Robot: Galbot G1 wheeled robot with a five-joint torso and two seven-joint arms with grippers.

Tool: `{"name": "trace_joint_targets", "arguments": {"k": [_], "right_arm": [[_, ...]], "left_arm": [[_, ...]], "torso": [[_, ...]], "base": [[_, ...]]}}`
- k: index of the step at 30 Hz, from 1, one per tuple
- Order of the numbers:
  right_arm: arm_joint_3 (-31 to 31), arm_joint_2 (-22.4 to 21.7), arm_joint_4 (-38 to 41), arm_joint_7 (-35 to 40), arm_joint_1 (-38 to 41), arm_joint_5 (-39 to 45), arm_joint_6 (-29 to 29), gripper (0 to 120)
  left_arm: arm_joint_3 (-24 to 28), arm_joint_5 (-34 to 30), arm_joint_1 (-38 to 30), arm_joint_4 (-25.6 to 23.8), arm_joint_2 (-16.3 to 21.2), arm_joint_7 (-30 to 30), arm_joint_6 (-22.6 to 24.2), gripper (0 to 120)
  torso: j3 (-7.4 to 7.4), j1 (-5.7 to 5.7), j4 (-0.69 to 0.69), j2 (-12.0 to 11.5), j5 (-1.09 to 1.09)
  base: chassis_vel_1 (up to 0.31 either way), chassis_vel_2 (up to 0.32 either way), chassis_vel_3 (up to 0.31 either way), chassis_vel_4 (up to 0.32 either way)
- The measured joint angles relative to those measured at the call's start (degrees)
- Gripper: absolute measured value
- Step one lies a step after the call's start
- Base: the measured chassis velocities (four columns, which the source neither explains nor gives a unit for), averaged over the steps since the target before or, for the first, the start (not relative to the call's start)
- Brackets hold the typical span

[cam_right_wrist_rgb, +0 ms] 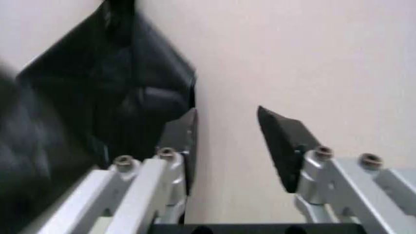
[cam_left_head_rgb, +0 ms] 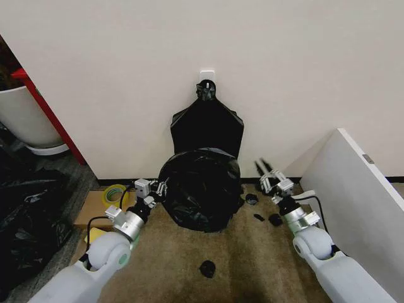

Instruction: Place the garbage bag over the trash bin.

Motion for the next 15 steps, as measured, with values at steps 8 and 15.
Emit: {"name": "trace_joint_targets", "arguments": {"k": [8, 15], "right_arm": [[-4.73, -2.58, 20.26, 15.06, -6.16, 5.40, -16.13, 51], [-15.34, -4.06, 29.47, 25.95, -4.56, 4.21, -30.77, 27]], "left_arm": [[2.02, 3.04, 1.13, -0.59, -1.55, -5.64, 1.27, 1], [3.60, 9.23, 0.63, 1.69, -2.48, -6.60, -1.13, 1]], "torso": [[0.00, 0.00, 0.00, 0.00, -0.01], [0.00, 0.00, 0.02, 0.00, -0.02]], "base": [[0.000, 0.000, 0.000, 0.000], [0.000, 0.000, 0.000, 0.000]]}}
